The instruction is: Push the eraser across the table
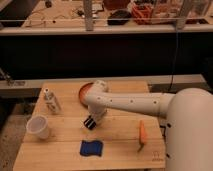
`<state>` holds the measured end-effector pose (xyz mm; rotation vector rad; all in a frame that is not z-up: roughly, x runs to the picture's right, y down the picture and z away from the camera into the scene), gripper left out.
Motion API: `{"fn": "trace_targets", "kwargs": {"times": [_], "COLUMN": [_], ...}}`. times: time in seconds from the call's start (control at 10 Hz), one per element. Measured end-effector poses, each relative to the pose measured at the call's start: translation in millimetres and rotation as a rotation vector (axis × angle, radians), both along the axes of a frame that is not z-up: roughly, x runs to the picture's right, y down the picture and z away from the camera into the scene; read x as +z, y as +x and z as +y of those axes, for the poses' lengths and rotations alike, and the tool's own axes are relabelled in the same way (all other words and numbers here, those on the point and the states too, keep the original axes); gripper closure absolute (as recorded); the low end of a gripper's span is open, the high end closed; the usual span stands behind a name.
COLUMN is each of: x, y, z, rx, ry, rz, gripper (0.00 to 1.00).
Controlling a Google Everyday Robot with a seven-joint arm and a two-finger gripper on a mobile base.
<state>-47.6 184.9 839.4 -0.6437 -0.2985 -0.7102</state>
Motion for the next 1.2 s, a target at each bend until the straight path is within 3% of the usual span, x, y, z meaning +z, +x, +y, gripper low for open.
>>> {"fn": "trace_targets", "kwargs": {"times": [0.2, 0.5, 0.8, 1.2], "x": [-0.3, 1.0, 2.2, 6.9], "y": [-9, -50, -54, -61], "z": [1, -3, -2, -9], "rx": [-0.03, -0.066, -0.096, -0.081], "ry": [0.003, 0.015, 0.021, 0.025], "rz": [-0.01, -0.036, -0.041, -0.039], "gripper": [1.0, 1.0, 1.0, 1.0]}}
